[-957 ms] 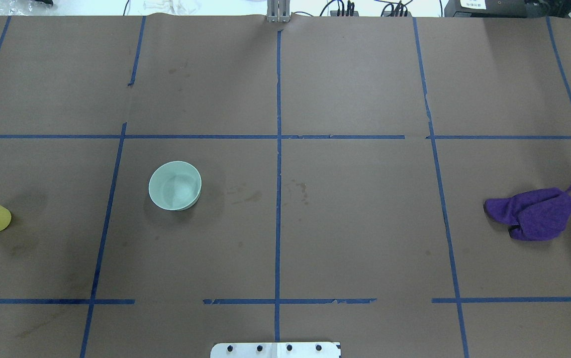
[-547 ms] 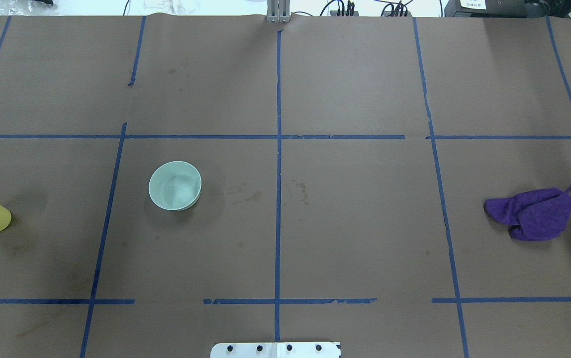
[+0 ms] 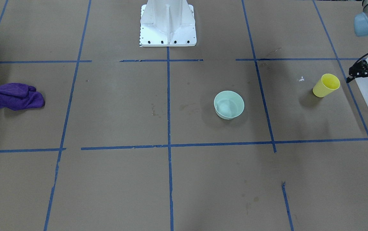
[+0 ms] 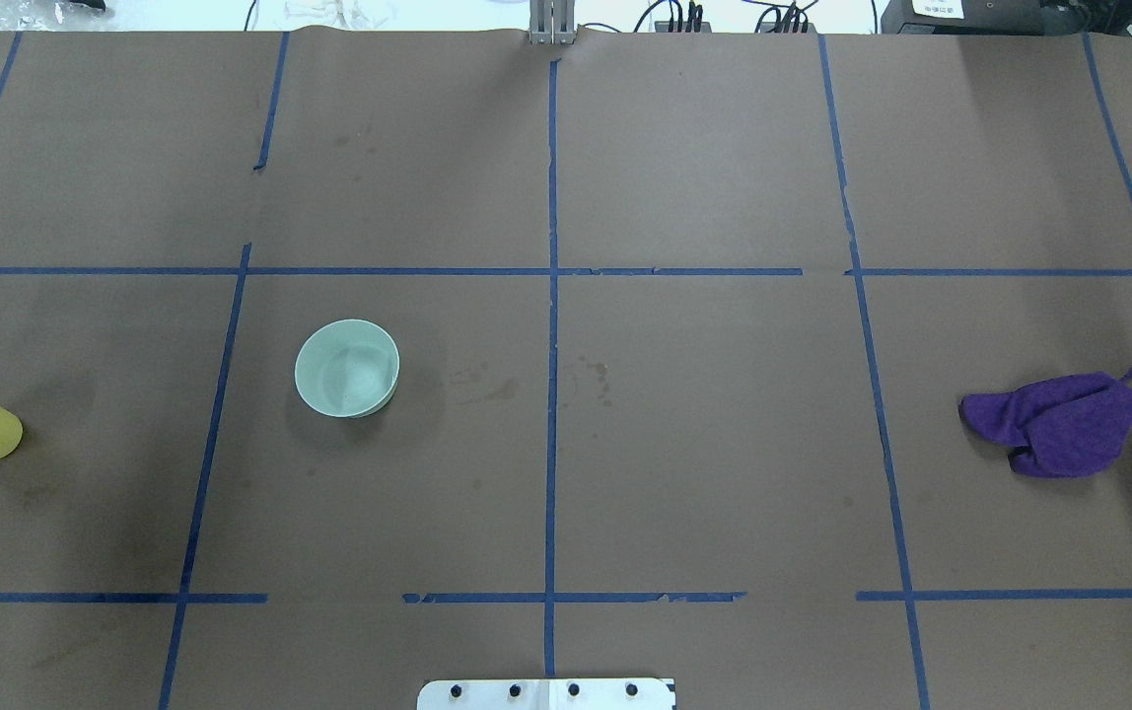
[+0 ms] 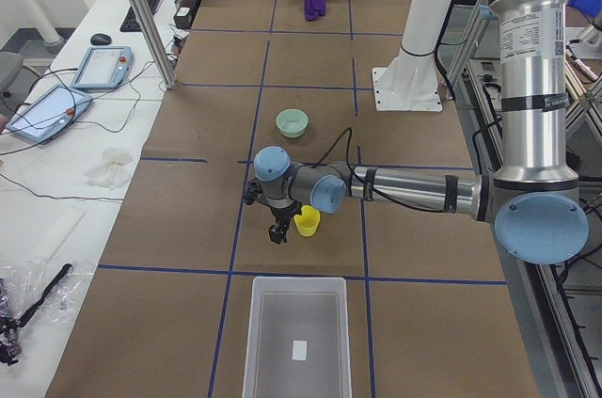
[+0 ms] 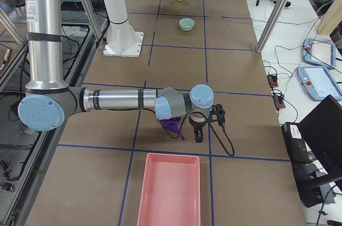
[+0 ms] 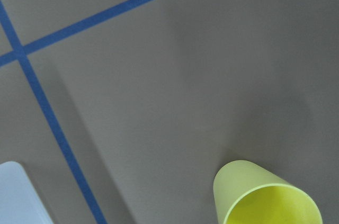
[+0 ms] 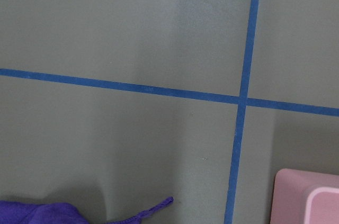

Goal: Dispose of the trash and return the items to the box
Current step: 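Lift the yellow cup with the left gripper and carry it over the white bin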

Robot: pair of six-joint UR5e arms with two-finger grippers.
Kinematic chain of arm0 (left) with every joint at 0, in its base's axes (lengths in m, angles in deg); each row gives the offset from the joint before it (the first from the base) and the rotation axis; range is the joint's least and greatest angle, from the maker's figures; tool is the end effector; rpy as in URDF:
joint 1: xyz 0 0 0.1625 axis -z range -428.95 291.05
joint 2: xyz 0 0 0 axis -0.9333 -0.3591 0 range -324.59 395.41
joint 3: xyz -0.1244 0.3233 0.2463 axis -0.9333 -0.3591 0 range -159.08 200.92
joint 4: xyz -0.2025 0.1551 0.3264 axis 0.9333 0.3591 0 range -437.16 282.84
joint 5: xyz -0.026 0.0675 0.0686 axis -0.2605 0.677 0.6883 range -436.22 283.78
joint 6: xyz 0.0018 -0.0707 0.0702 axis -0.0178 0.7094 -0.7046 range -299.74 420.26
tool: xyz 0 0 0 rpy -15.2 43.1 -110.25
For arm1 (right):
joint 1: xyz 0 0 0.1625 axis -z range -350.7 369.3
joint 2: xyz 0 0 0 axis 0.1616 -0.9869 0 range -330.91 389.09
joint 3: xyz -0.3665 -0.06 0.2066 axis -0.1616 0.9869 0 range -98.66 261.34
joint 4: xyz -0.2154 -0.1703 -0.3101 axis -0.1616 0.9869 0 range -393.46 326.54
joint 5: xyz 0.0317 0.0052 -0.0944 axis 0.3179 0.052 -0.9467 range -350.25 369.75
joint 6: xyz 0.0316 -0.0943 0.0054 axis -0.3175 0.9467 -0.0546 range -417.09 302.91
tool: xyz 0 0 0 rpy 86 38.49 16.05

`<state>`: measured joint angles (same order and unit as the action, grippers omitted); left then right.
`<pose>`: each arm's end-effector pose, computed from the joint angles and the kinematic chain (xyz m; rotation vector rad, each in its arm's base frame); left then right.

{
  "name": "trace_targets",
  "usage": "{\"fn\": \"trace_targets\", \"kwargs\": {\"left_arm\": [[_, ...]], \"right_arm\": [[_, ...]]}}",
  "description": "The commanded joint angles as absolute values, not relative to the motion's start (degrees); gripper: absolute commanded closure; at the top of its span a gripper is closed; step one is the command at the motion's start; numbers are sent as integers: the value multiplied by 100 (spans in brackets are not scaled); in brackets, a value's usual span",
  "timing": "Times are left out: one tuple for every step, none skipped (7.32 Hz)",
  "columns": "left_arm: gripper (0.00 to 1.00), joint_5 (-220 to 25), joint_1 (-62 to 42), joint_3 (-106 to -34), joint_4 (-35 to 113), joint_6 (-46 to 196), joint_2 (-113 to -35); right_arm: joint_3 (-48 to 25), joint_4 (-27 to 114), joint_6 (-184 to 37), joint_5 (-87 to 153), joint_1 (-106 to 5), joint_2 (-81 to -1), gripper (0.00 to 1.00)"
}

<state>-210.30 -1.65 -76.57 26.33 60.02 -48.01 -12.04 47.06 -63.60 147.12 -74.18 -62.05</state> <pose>0.1176 -0.4471 0.6231 0.0863 0.8048 0.4750 0.0034 -0.4984 0.6178 0.0981 -0.8403 -0.0848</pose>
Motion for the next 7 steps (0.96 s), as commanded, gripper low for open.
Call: {"fn": "trace_targets", "kwargs": {"left_arm": [[0, -21034, -408, -7585, 2734, 5999, -4800], [3, -21026, -505, -7576, 2734, 5991, -4800], [10, -21026, -671, -7515, 2751, 5991, -4808], [23, -21026, -768, -7506, 2804, 5991, -4808], [74, -21026, -778, -7506, 2813, 5973, -4808], [100, -20947, -769, -7523, 2804, 5982, -4808], [100, -20720, -769, -7576, 2804, 6008, -4826]], "right_arm": [[-1209, 4705, -6360, 14713, -7411, -6206, 0], [-1209, 4705, -6360, 14721, -7411, -6206, 0], [-1201, 4705, -6360, 14721, -7402, -6206, 0], [-1209, 4705, -6369, 14730, -7402, -6206, 0], [-1218, 4705, -6369, 14730, -7411, -6206, 0], [-1218, 4705, -6360, 14730, -7402, -6214, 0], [-1218, 4705, -6360, 14730, -7402, -6214, 0]]}}
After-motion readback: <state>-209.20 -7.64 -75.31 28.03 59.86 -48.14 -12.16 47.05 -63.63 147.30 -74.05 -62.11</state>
